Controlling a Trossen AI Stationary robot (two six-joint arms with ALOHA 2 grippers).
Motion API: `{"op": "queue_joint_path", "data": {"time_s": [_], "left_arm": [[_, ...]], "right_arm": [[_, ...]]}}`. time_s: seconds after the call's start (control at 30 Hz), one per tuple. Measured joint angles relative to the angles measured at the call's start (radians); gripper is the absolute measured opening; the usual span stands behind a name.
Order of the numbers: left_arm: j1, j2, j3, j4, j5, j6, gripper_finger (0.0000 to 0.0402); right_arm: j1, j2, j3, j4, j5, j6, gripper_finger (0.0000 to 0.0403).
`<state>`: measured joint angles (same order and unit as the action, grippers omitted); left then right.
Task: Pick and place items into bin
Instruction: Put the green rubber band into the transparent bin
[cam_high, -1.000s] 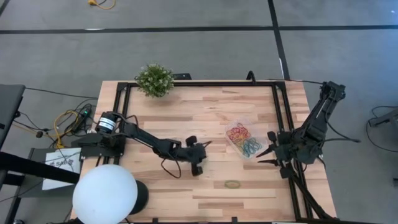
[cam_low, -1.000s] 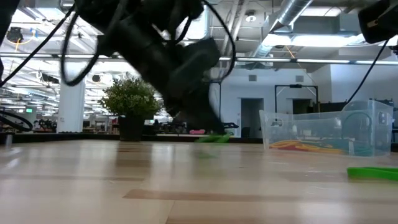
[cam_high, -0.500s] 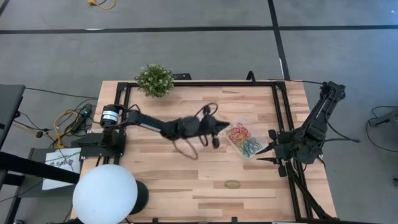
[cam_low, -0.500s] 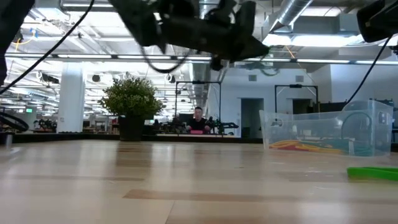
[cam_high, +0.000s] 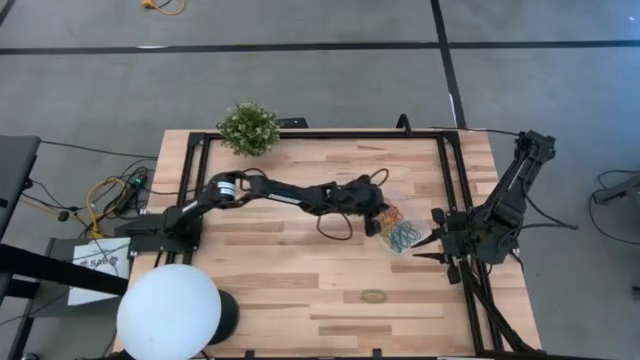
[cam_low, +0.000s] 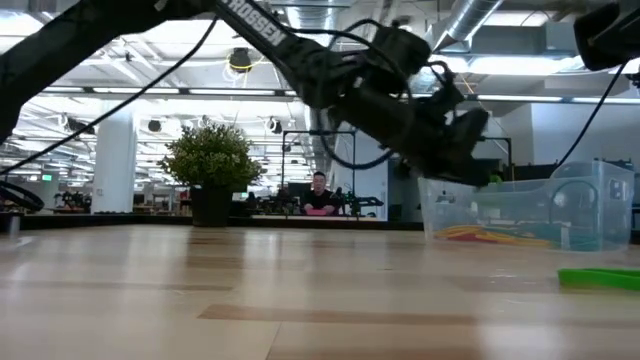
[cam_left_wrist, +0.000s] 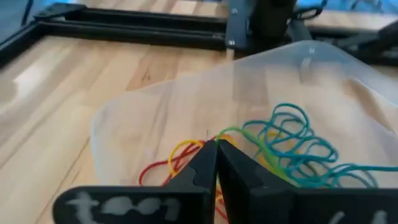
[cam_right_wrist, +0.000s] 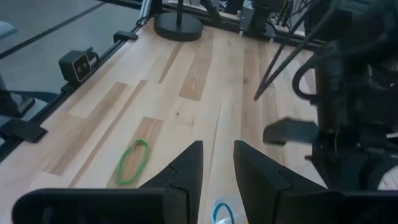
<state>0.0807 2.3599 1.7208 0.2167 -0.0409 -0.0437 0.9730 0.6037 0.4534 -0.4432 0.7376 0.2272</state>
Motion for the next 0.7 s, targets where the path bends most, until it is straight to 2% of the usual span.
{"op": "queue_joint_path", "data": {"time_s": [0.1, 0.23, 0.37, 0.5, 0.7], "left_arm": [[0.000, 0.031, 0.083, -0.091, -0.001, 0.031, 0.0000], [-0.002, 0.031, 0.123, -0.154, -0.034, 0.069, 0.0007], [-0.004, 0.020, 0.139, -0.165, -0.037, 0.120, 0.0035], [-0.010, 0.020, 0.173, -0.244, -0.037, 0.135, 0.0074], [-0.022, 0.014, 0.280, -0.474, -0.033, 0.204, 0.0103]], "right_arm": [[0.000, 0.000, 0.000, -0.012, -0.002, 0.000, 0.0085], [0.000, 0.000, 0.000, -0.023, -0.002, 0.000, 0.0085], [0.000, 0.000, 0.000, -0.038, -0.003, 0.000, 0.0086], [0.000, 0.000, 0.000, -0.055, -0.003, 0.000, 0.0085], [0.000, 0.000, 0.000, -0.054, -0.003, 0.000, 0.0085]]}}
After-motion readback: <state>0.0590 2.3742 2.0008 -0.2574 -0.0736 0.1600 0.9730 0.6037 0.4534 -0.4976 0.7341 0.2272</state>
